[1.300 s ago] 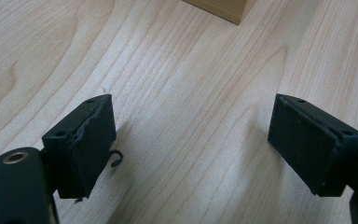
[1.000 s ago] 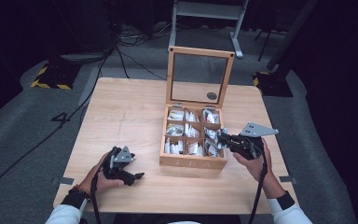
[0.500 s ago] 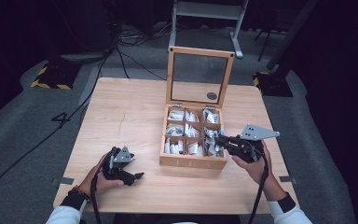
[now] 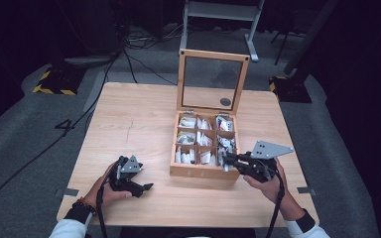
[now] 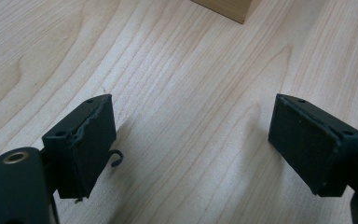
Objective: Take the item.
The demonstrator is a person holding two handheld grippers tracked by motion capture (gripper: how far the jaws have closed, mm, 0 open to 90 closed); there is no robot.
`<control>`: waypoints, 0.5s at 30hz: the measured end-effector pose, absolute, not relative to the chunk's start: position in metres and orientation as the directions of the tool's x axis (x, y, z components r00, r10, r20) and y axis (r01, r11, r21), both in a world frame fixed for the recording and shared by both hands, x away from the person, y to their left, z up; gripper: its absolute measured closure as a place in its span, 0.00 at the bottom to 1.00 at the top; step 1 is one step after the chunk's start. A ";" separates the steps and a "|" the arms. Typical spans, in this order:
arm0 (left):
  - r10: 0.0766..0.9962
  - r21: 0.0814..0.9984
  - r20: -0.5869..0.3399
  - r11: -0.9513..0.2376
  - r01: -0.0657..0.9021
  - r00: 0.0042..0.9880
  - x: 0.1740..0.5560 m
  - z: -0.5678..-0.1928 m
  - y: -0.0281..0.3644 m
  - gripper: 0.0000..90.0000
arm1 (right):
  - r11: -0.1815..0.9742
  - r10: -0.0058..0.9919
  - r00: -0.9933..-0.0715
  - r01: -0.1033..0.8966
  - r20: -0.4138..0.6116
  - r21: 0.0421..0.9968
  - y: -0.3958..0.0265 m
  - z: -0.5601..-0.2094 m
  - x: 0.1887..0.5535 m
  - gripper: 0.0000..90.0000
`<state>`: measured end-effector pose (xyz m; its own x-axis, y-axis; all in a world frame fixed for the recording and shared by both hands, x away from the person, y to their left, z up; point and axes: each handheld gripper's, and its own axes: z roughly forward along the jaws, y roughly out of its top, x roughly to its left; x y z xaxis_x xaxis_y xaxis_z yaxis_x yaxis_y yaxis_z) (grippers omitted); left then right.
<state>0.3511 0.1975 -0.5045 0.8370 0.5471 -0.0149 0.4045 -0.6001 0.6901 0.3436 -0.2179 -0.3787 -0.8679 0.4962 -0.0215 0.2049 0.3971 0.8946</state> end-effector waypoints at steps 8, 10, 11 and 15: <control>0.548 0.689 -0.018 -0.599 0.408 0.836 0.351 -0.505 0.198 0.17 | 0.438 0.445 -0.896 0.202 -0.015 0.876 -0.207 -0.389 0.333 0.93; 0.548 0.689 -0.019 -0.599 0.408 0.836 0.351 -0.505 0.198 0.17 | 0.446 0.436 -0.900 0.201 -0.015 0.872 -0.205 -0.391 0.331 0.93; 0.548 0.689 -0.019 -0.599 0.408 0.836 0.351 -0.505 0.198 0.17 | 0.453 0.430 -0.903 0.202 -0.015 0.869 -0.203 -0.392 0.329 0.93; 0.550 0.689 -0.018 -0.598 0.408 0.835 0.351 -0.504 0.198 0.17 | 0.474 0.409 -0.913 0.200 -0.013 0.857 -0.199 -0.398 0.324 0.93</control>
<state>0.3507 0.1980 -0.5045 0.8352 0.5497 -0.0176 0.4084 -0.5984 0.6894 0.3238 -0.1991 -0.3976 -0.9127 0.4085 -0.0128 0.2003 0.4744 0.8572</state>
